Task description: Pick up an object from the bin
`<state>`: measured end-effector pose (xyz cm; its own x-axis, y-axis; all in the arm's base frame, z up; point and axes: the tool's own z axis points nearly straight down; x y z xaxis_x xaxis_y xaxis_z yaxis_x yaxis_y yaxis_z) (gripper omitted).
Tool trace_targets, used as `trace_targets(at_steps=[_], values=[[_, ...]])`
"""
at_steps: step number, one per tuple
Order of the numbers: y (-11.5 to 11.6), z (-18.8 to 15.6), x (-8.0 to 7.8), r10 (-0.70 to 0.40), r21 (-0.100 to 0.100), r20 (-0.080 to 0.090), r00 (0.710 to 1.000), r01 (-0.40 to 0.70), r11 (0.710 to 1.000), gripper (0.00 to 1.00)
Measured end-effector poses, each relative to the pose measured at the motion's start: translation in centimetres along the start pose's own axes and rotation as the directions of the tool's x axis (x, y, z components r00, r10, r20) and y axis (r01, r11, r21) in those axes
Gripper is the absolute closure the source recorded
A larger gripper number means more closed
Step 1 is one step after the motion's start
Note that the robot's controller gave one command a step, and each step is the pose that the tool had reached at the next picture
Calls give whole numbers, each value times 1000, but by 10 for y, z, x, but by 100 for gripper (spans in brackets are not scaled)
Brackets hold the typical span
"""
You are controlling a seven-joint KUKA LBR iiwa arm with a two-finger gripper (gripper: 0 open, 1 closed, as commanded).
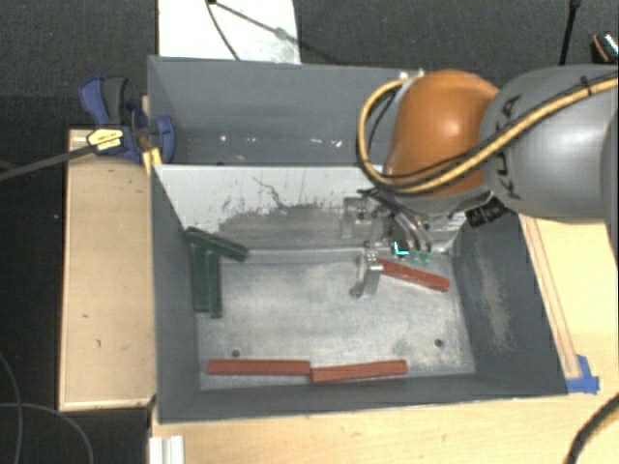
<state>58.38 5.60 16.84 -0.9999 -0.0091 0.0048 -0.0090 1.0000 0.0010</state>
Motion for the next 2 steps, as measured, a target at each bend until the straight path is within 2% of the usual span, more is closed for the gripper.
trace_targets(at_steps=[1,2], values=[[-73,87,26,-56,3,-2,998,56,998,0],[-141,94,-3,-315,6,9,949,315,949,0]])
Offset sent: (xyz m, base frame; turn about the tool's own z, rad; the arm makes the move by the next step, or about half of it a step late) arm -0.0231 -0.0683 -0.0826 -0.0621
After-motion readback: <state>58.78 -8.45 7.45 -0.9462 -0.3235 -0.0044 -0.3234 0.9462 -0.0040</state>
